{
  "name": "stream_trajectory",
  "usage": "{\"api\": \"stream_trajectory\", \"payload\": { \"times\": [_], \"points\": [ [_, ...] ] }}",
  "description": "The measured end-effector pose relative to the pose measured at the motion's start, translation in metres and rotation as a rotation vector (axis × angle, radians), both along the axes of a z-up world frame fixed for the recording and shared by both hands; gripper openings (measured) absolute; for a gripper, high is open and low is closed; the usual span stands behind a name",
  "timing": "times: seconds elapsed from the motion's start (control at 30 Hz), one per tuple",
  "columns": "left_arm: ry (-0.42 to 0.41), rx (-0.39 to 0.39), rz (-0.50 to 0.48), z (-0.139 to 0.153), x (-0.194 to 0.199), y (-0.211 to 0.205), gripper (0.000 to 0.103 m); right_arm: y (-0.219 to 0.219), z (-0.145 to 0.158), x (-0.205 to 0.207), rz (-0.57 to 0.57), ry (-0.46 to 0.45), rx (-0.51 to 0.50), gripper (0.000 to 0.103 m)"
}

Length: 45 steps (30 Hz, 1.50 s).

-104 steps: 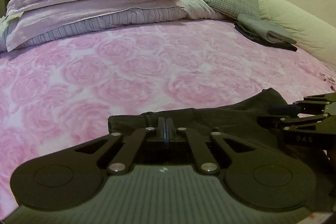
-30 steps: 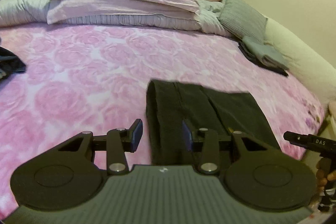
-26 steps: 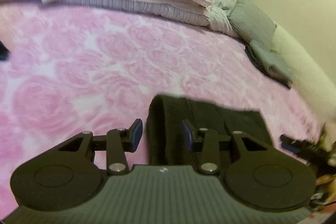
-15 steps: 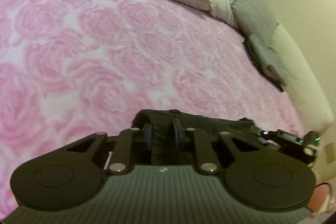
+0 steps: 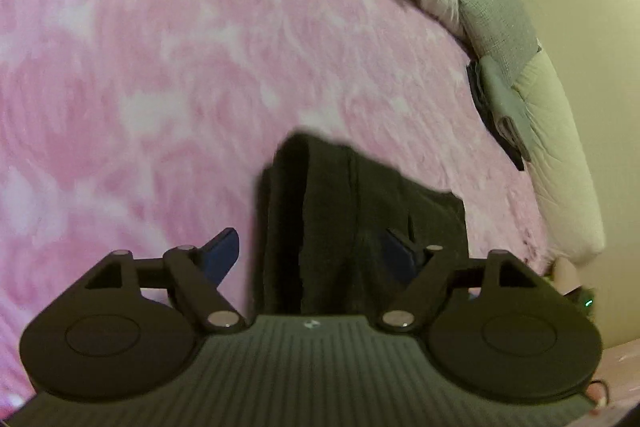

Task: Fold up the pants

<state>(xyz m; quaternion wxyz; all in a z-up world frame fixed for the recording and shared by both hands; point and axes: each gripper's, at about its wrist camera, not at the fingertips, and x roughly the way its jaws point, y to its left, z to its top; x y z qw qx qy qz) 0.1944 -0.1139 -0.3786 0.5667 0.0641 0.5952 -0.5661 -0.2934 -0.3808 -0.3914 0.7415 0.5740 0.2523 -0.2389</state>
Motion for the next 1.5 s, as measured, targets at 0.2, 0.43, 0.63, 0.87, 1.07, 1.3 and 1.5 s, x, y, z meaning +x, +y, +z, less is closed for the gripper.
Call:
{"api": "stream_trajectory", "payload": {
  "times": [0.2, 0.43, 0.63, 0.87, 1.07, 1.3, 1.5],
  "points": [
    [-0.011, 0.038, 0.020, -0.007, -0.005, 0.005, 0.060, 0.030, 0.012, -0.009, -0.075, 0.096, -0.073, 0.069],
    [-0.307, -0.076, -0.165, 0.049, -0.047, -0.009, 0.032, 0.079, 0.065, 0.048, 0.109, 0.326, -0.492, 0.025],
    [-0.360, -0.090, -0.344, 0.051, -0.070, -0.052, 0.031, 0.116, 0.053, 0.073, 0.060, 0.445, -0.376, 0.025],
    [-0.510, 0.047, -0.471, 0.026, -0.063, -0.063, 0.025, 0.149, 0.060, 0.049, 0.127, 0.627, -0.417, 0.023],
    [-0.435, -0.010, -0.495, 0.066, -0.055, -0.090, 0.027, 0.140, 0.049, -0.027, -0.428, 0.332, 0.097, 0.045],
    [-0.347, -0.020, -0.857, 0.050, -0.120, -0.191, 0.045, 0.159, 0.017, -0.061, -0.890, 0.063, 0.400, 0.054],
    [-0.379, 0.079, -1.130, 0.012, -0.178, -0.243, 0.045, 0.180, 0.016, -0.043, -0.932, 0.005, 0.416, 0.054]
  ]
}}
